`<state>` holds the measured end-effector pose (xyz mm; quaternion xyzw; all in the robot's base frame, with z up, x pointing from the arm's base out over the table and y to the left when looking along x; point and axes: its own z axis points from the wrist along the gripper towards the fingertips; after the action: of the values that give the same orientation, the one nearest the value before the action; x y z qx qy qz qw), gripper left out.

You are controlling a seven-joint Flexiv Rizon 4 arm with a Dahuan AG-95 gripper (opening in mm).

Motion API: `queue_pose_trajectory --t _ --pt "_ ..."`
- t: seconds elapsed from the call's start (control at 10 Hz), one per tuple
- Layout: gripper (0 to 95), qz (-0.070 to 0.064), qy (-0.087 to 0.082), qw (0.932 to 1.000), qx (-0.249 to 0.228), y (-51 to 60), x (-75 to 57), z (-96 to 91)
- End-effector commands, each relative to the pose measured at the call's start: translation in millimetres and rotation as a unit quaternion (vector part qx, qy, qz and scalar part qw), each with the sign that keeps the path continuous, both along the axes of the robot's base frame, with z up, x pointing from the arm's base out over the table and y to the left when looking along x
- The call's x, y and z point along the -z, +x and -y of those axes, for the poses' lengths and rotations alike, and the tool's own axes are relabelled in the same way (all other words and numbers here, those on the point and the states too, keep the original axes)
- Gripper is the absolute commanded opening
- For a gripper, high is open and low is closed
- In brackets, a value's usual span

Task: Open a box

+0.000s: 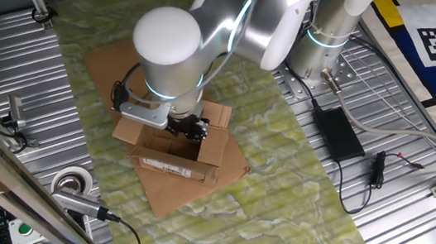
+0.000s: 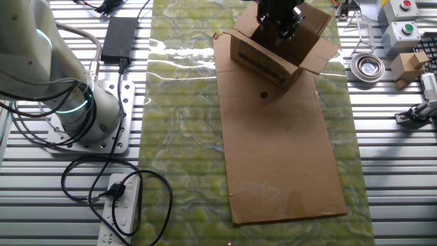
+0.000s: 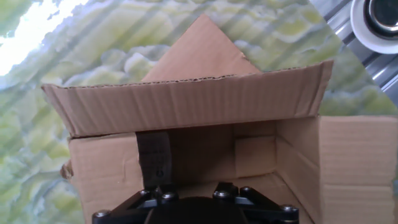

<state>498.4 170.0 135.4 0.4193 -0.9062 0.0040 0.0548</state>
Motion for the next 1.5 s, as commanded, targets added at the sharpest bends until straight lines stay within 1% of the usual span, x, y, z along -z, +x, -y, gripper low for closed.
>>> queue_pose_trajectory --t 0.1,0.3,0.5,1.1,1.4,1.5 --pt "38.0 -0.002 0.007 0.9999 0.011 -2.6 -0.1 -0.6" --pt "38.0 -0.006 0.019 0.9996 0.021 -5.0 -2.2 -1.3" --pt "38.0 -0.011 0.027 0.9991 0.030 -7.4 -4.5 -3.2" --pt "38.0 -0.020 0.037 0.9981 0.045 -16.6 -6.5 -8.1" --pt "38.0 -0.027 0.046 0.9971 0.055 -17.1 -11.4 -8.9" --pt "38.0 -0.032 0.051 0.9962 0.063 -17.6 -15.2 -9.8"
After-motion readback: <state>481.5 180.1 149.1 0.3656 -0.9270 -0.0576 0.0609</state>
